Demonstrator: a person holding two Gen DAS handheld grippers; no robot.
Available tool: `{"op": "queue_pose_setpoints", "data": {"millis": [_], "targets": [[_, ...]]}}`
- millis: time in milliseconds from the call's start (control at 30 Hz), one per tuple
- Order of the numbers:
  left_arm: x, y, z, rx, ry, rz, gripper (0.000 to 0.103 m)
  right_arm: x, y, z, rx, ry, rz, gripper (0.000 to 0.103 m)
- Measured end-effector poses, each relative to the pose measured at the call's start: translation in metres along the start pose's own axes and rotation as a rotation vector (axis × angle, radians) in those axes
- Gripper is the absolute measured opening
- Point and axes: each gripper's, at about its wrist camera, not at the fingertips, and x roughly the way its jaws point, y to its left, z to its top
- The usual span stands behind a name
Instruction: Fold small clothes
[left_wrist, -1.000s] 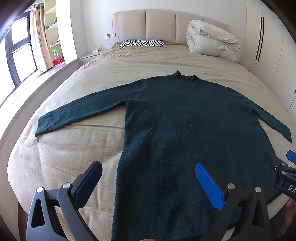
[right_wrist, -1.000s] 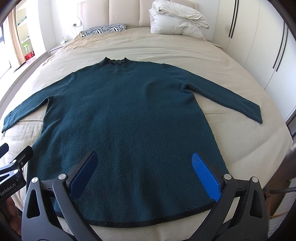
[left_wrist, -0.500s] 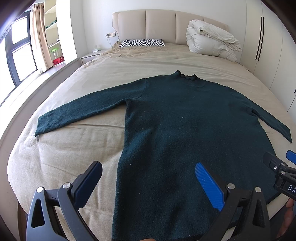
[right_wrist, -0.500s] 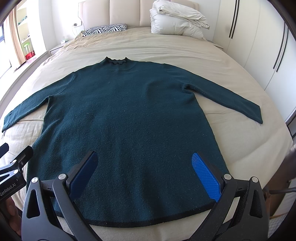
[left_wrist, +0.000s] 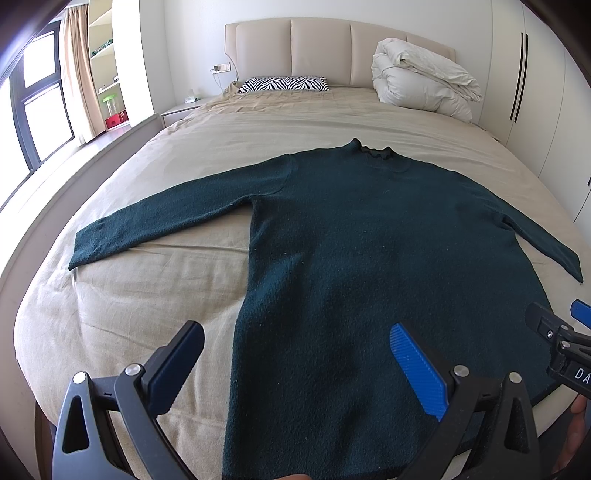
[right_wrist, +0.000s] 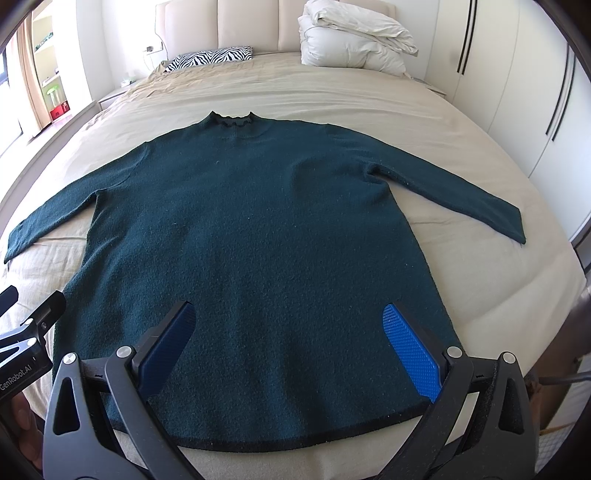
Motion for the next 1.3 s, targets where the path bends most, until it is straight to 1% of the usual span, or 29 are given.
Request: {"op": "queue_pose_setpoints", "data": {"millis": [367, 567, 967, 1033, 1167, 1233, 1300], "targets": [[0.000, -0.001, 0.000, 0.000, 0.001, -0.003, 0.103, 0.001, 0.001, -0.001, 0.001, 0.001, 0.001, 0.103], [0.001, 0.000, -0.005, -0.003, 0.004, -0.004, 0.103, 0.001, 0.001, -0.002, 0.000, 0.001, -0.001, 0.103], [0.002, 0.007, -0.003, -0.024, 0.012, -0.029, 0.103, 0.002, 0.001, -0.002, -0.001, 0.004, 0.000, 0.103], [0.000, 0.012, -0.003, -0.050, 0.007, -0.062, 0.103, 0.002, 0.002, -0.002, 0.000, 0.003, 0.003, 0.103], [-0.011, 0.032, 0.001, -0.153, -0.036, -0.181, 0.103, 0.000, 0.005, 0.000, 0.009, -0.017, 0.032, 0.103], [-0.016, 0.049, 0.004, -0.226, -0.066, -0.225, 0.103, -0.002, 0.006, 0.003, 0.029, -0.037, 0.079, 0.103], [-0.020, 0.067, 0.005, -0.285, -0.106, -0.247, 0.103, -0.008, 0.006, 0.007, 0.059, -0.075, 0.144, 0.103]]}}
